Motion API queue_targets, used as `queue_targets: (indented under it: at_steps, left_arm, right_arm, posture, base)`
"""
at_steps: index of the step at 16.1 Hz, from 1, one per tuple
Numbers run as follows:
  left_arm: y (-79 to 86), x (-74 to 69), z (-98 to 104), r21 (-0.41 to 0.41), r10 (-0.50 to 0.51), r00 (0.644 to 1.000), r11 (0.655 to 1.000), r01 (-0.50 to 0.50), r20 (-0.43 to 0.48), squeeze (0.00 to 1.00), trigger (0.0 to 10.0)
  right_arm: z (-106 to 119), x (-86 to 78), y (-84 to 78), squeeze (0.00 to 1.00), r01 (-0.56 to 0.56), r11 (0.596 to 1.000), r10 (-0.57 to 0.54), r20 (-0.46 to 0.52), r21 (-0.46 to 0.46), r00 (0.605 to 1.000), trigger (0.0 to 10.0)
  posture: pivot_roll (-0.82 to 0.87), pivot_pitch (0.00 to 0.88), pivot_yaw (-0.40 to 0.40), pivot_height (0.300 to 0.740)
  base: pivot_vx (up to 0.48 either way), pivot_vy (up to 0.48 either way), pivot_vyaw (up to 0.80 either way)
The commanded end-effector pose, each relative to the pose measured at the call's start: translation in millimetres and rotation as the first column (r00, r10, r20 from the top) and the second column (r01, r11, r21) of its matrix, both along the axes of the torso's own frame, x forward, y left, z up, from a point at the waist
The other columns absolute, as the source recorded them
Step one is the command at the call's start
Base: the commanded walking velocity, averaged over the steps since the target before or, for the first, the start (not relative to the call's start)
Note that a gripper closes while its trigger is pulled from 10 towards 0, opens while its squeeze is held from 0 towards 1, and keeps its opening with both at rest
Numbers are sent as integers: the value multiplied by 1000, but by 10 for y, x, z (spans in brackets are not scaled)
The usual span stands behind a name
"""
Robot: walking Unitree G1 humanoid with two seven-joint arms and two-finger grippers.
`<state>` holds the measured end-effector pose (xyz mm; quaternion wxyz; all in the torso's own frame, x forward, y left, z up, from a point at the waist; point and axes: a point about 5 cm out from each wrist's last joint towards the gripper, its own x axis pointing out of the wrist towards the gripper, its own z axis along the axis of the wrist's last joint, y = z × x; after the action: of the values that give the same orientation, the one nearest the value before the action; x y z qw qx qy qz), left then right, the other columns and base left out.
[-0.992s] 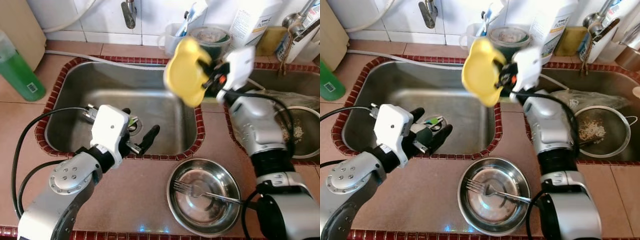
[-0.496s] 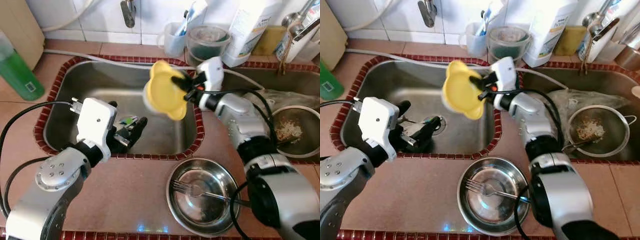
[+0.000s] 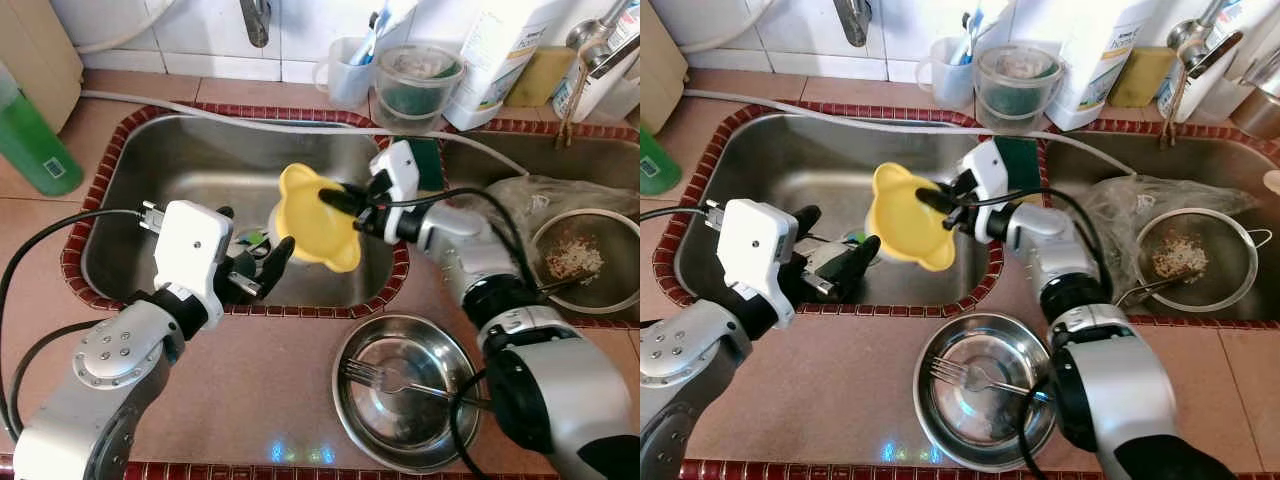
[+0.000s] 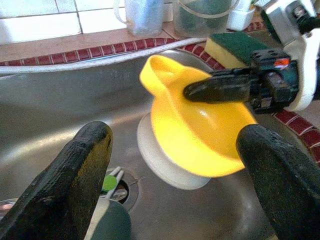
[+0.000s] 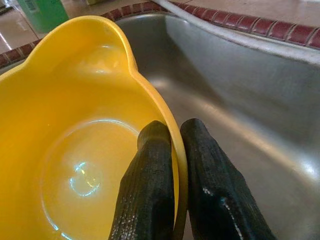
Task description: Kitchen organization
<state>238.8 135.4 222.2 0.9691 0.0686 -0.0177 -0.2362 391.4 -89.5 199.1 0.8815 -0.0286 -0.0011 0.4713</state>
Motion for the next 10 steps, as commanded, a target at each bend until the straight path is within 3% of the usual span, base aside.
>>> queue_targets:
  at_steps: [1,2,3,10]
  left_arm:
    - [-26,-42,3,-7,-12,1000,1000,12,0,0,10000]
    - [-32,-47,1,-8,-15,1000,1000,15,-1,0,10000]
    - [-35,-49,1,-7,-16,1000,1000,16,-2,0,10000]
    - [-39,-52,-3,-6,-34,999,999,34,-8,0,10000]
  right_arm:
    - [65,11,25,0,-17,1000,17,9,10,1000,10000]
    - [46,2,54,451,-32,999,33,-5,11,999,10000]
    - [38,-2,64,1000,-41,999,41,-13,16,999,10000]
    - [-13,-16,93,1000,-54,998,54,-18,-16,998,10000]
  posture:
    - [47,298,-54,740]
    - [49,295,-55,740]
    - [50,295,-56,740]
    - [48,288,-54,740]
  base:
    - [0,0,0]
    - [0,0,0]
    - [0,0,0]
    - [0,0,0]
